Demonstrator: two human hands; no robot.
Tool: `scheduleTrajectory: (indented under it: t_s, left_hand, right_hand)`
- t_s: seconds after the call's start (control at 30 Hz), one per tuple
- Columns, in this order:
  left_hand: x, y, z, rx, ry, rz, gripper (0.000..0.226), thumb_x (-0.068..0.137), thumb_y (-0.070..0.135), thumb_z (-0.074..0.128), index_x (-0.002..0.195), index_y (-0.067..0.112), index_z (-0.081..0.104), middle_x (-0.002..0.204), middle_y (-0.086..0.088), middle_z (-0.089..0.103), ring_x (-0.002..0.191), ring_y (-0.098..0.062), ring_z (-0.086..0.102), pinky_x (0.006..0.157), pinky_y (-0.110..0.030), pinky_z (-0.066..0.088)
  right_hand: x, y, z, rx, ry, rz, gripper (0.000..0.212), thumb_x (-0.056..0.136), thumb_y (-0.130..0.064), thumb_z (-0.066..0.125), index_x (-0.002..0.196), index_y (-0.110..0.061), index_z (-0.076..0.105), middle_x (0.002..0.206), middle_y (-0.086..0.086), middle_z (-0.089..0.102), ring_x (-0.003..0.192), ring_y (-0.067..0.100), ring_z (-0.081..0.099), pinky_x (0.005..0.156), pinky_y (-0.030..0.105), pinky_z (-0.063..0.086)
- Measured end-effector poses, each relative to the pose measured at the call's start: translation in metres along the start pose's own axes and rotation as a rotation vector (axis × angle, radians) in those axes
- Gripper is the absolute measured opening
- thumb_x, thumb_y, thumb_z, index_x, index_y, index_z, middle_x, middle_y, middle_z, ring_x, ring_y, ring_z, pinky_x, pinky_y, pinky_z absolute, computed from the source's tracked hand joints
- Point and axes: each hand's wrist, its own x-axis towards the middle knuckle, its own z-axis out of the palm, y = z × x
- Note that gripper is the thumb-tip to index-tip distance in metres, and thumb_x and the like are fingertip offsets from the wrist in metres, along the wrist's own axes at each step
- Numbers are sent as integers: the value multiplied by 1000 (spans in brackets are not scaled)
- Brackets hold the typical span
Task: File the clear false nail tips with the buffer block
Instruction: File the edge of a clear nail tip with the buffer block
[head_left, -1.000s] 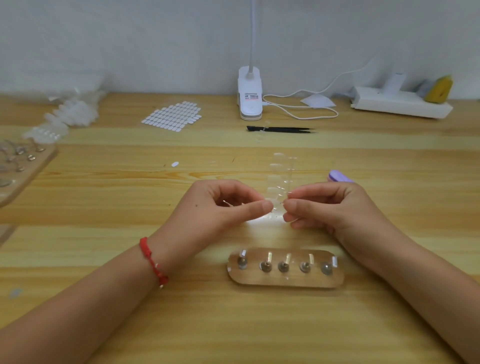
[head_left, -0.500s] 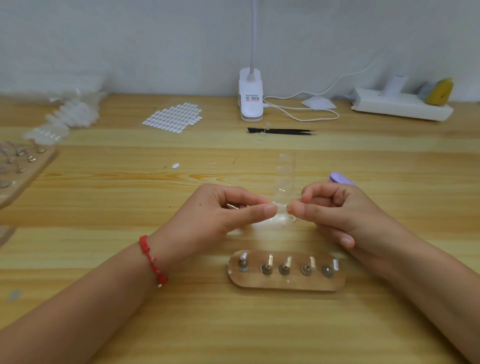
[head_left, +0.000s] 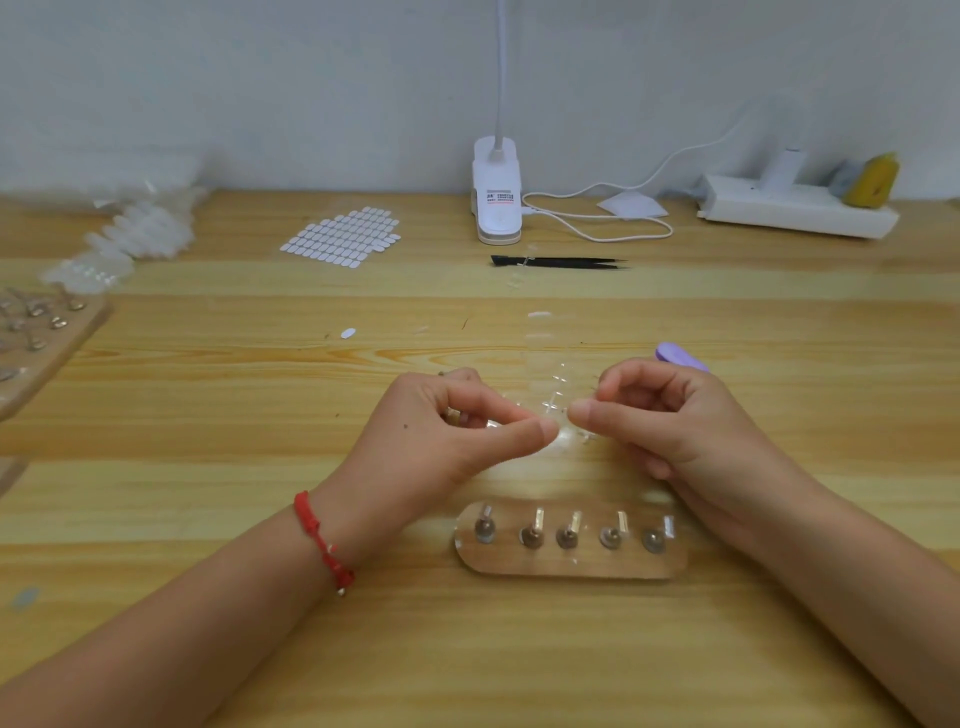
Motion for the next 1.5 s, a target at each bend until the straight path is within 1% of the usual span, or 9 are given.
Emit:
scheduleTrajectory:
  t_s: [0.13,0.23,0.33,0.43,0.57,0.8,0.97,1.3,1.5]
  left_hand:
    - [-2,0,-9,-99,-47,17,20,56,44,77,62,25,75,60,8,46,60,-7,41,59,-14,33]
    - [-2,-2,-18,-188,-110,26,11,65,29,83,63,23,74,64,7,53,63,-5,49,63,-14,38]
    - [-1,-4,-20,-240,-127,64,11,71,24,74,61,25,72,57,18,57,56,6,52,57,-4,39]
    - [2,-7,-20,-254,-81,47,7,67,30,78,65,25,73,55,19,54,53,4,47,55,-6,37]
    - [4,-8,-18,-229,-28,13,23,61,46,71,70,24,72,54,13,44,60,-7,36,61,-23,30]
    - [11,-2,-13,-363,-10,-75,16,70,29,74,75,18,63,65,3,45,58,-11,39,52,-17,34]
    - [17,1,3,-399,13,-82,11,71,32,72,74,21,68,61,3,47,54,-9,39,48,-15,34]
    - [21,-8,6,-371,57,25,14,67,38,69,73,27,73,53,8,48,48,-6,40,47,-13,37]
    - [20,-7,8,-336,79,44,15,71,40,64,71,26,69,55,2,46,46,-6,39,46,-13,37]
  right_hand:
    - [0,-2,-5,-60,45,-34,21,50,-30,83,67,-22,73,61,-9,65,36,1,39,36,5,29]
    - [-2,-1,-10,-424,14,-81,12,67,-28,84,74,-24,76,56,-14,67,56,-16,55,85,-4,28]
    - [-2,1,-14,-600,44,-172,5,75,-26,81,75,-26,76,52,-18,63,53,-5,53,99,-2,18]
    - [7,-4,-36,-726,328,-403,10,78,-22,77,85,-29,75,70,-9,65,59,4,51,69,13,44]
    - [17,-2,-56,-1203,345,-314,31,88,-24,69,119,-25,66,103,-2,64,97,17,52,82,20,34]
    - [17,-29,-36,391,-6,59,44,72,-6,72,116,-10,67,93,7,74,90,18,72,72,22,57]
    - [23,-18,-6,183,-28,94,25,63,-9,75,84,-21,76,84,5,70,61,9,63,43,17,42]
    - [21,-2,-3,502,-147,138,25,85,-6,59,102,-12,77,101,15,72,98,24,70,78,31,58]
    - [18,1,2,353,-163,82,33,73,-19,72,105,-23,77,94,3,71,79,10,67,66,22,56]
